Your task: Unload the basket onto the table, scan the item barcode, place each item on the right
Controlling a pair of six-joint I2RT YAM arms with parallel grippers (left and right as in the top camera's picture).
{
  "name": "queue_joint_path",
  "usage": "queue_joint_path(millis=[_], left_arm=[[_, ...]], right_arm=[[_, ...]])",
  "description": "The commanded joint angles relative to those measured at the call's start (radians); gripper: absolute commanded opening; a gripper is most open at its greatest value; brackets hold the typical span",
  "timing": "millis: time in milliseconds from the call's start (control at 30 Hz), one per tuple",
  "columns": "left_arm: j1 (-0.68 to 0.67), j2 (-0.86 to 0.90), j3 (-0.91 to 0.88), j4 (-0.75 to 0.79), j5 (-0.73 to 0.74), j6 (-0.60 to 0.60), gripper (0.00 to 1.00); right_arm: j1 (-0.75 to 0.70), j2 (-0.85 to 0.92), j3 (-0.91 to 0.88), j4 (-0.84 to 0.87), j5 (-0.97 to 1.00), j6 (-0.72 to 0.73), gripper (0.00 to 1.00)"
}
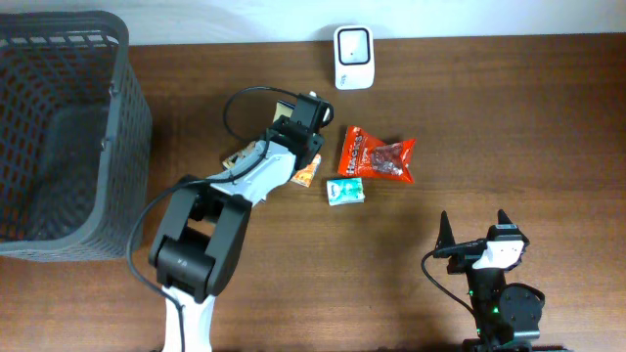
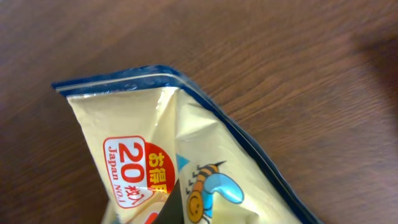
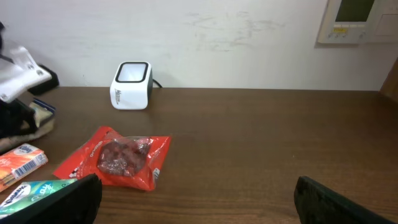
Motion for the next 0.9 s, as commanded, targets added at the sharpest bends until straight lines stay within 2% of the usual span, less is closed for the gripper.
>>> queue_joint_path(millis=[0,167,300,367,500,567,667,767,867], left_arm=[[0.002,-0.201,0.047,-0.041,0.138,-0.131,0.0],[0.027,-0.372,0.047,-0.045,0.467,-0.308,0.0],[0.047,-0.418,0.047,-0.014,0.633,-0.462,0.0],[0.047,-0.401,0.045,-0.014,0.708,-0.546,0.0],[0.046,-0.332,0.043,0.034,0.9,-0.624,0.0],[0.044,-0.27,0.043,0.1,1.016,-0.702,0.0],[0.037,-0.194,0.043,0.208,1.133,-0.742,0.0],[0.029,-0.147,0.043,0.275,1.197,-0.753,0.0],[0.021,-0.113,0.043,0.276,1.191,-0.752,0.01]], right_arm=[[0.006,-0.002,-0.006,-0.006,0.006,-0.007,0.98],[0.006,-0.002,-0.006,-0.006,0.006,-0.007,0.99],[0.006,-0.002,-0.006,-0.006,0.006,-0.007,0.98],[0.006,-0.002,-0.006,-0.006,0.006,-0.007,0.98],[0.006,-0.002,-0.006,-0.006,0.006,-0.007,0.98],[0.006,-0.002,-0.006,-0.006,0.006,-0.007,0.98],[0.006,-0.002,-0.006,-0.006,0.006,-0.007,0.98],[0.006,-0.002,-0.006,-0.006,0.006,-0.007,0.98],[0.006,-0.002,-0.006,-0.006,0.006,-0.007,0.98]])
